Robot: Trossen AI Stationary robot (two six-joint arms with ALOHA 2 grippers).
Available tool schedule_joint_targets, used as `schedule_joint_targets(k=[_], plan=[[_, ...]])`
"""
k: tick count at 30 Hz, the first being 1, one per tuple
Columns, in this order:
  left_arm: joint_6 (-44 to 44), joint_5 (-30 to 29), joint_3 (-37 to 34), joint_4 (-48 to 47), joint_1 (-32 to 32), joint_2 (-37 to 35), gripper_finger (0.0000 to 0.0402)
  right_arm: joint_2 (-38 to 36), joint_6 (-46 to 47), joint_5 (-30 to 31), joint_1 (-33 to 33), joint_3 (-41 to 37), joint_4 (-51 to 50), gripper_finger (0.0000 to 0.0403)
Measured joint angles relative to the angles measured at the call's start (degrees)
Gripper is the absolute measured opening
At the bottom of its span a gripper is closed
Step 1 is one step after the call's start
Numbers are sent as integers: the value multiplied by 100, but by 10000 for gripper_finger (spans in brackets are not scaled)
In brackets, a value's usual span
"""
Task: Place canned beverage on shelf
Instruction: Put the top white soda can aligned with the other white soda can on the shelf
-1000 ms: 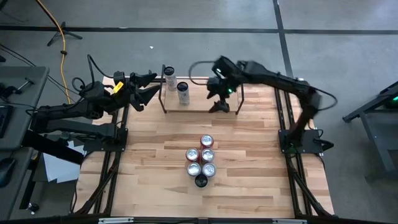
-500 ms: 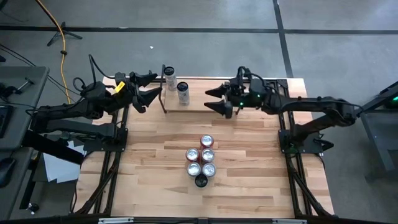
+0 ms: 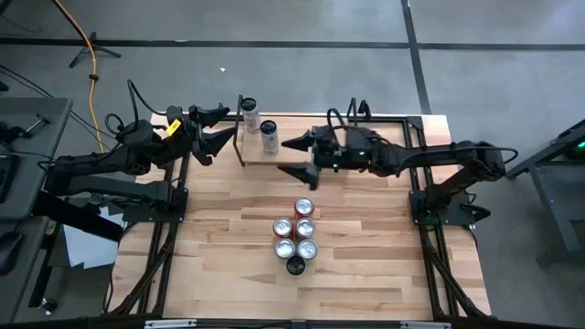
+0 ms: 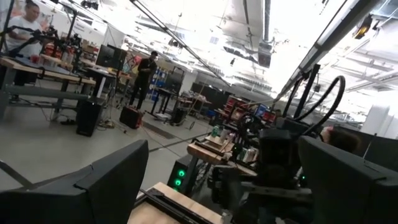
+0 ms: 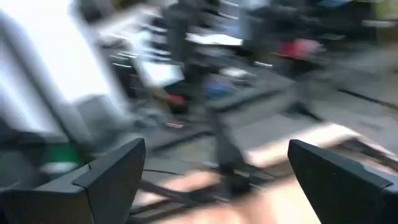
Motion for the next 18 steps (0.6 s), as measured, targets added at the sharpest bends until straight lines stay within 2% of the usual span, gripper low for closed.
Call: schedule_joint_targets(k=[2, 5, 10, 12, 18], plan=[[0, 52, 0, -7, 2, -30, 372, 152, -74, 897, 53, 309, -1017, 381], [0, 88, -2, 3, 1, -72, 372, 582, -98, 1933, 104, 806, -2416, 381], [6, 89, -2, -2, 2, -138, 372, 1477, 612, 3512, 84, 1446, -3194, 381], [9, 89, -2, 4, 3, -156, 372, 1811, 916, 3718, 17, 1583, -3209, 381], [9, 89, -2, 7, 4, -192, 372, 2631, 1458, 3779, -177, 2058, -3001, 381]])
